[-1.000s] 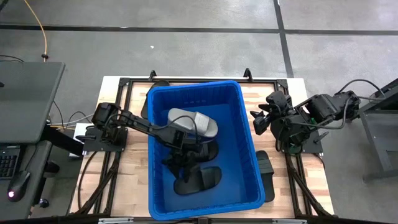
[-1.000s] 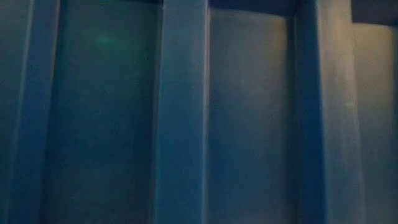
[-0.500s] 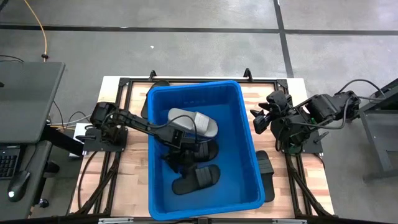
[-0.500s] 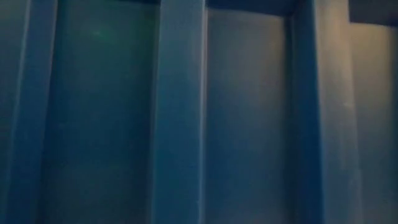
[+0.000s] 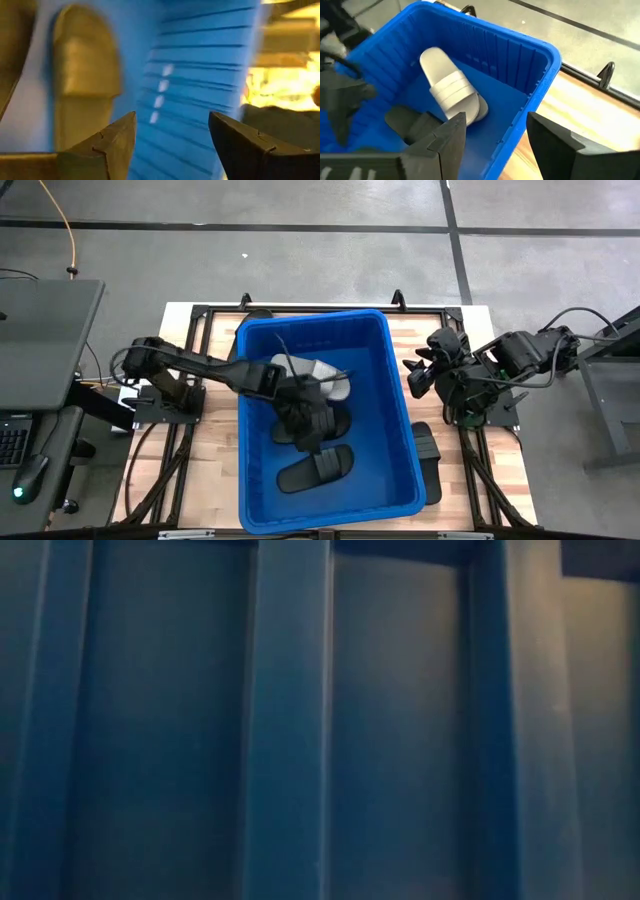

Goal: Pick and place slides into bin
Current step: Stack the slide on top of the black slide in the blue bin

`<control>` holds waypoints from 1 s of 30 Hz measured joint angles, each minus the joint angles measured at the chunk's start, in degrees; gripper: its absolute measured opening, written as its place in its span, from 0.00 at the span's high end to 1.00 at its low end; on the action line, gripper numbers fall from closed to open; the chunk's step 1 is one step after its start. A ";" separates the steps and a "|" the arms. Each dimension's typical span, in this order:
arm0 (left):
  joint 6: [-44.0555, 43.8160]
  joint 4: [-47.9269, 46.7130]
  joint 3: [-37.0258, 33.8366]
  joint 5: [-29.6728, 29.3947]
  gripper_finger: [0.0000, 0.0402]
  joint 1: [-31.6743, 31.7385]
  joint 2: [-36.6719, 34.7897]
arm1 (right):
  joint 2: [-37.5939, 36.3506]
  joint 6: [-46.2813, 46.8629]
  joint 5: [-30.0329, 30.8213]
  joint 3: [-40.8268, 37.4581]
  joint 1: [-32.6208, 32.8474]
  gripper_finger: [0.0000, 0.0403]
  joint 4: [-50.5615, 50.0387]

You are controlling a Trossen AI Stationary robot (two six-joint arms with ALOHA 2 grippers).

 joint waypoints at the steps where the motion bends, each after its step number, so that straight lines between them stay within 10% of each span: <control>1: 2.33 -0.03 1.19 0.05 0.41 0.00 -0.33 | 0.01 0.99 0.33 0.00 0.02 0.51 -0.01; 11: 24.49 -0.23 5.28 -6.51 0.49 0.51 -9.27 | -1.18 3.93 1.53 -3.69 0.06 0.51 10.27; 20: 28.69 0.18 -7.68 -8.19 0.59 6.16 -28.53 | -14.22 -1.10 -0.17 -31.13 1.06 0.50 48.02; 30: 27.43 3.54 -24.16 -4.69 0.60 15.33 -51.54 | -36.17 17.13 -6.81 -51.82 1.18 0.50 49.81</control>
